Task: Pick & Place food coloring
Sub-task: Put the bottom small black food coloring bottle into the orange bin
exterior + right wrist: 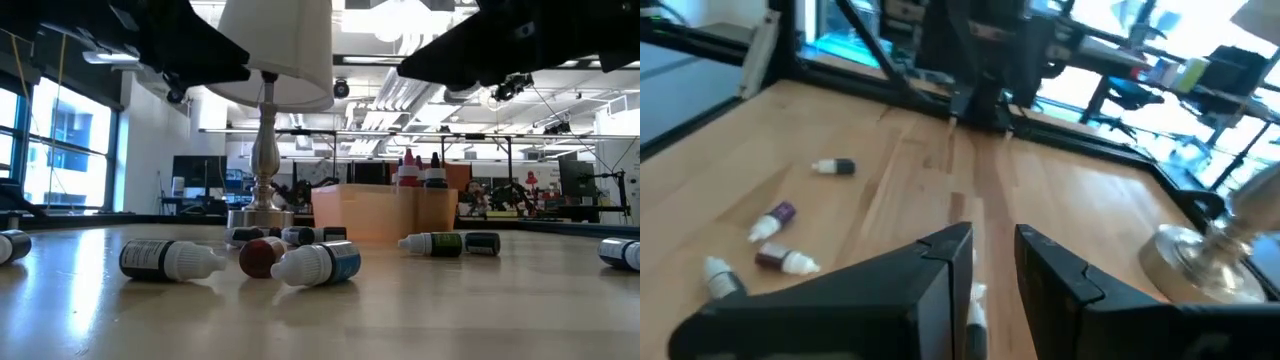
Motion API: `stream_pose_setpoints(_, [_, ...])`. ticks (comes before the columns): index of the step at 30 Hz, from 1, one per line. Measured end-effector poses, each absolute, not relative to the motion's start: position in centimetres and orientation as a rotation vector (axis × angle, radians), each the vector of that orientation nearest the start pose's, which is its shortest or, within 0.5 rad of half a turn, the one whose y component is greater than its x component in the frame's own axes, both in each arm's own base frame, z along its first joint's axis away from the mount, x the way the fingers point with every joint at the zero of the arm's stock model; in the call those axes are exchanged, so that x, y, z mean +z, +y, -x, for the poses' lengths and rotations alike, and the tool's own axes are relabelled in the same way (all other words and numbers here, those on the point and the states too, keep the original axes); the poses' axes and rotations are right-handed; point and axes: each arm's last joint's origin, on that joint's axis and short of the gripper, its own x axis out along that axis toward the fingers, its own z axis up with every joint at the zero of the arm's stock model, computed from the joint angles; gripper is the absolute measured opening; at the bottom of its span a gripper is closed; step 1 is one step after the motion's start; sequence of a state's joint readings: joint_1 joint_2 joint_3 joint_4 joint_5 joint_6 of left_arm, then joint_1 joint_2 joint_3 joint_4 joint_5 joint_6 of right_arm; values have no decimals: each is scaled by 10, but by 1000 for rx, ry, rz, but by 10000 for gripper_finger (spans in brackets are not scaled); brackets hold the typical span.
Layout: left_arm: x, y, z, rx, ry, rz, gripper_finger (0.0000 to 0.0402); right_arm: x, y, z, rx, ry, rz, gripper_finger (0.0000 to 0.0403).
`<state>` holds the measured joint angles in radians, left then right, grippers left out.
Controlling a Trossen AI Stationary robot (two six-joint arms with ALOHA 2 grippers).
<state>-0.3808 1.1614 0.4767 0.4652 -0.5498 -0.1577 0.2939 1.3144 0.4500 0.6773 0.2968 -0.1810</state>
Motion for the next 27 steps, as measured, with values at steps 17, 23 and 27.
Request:
stream_pose_setpoints(17, [211,-58,-227,87,263,-17,191,171,60,-245,-54,345,-14,192])
stream_pose_setpoints(23, [208,-58,-226,88,295,-21,191,155,71,-233,-93,514,-89,194])
stream_pose_setpoints(27, [207,-57,-226,88,301,-23,191,142,78,-227,-146,596,-117,194])
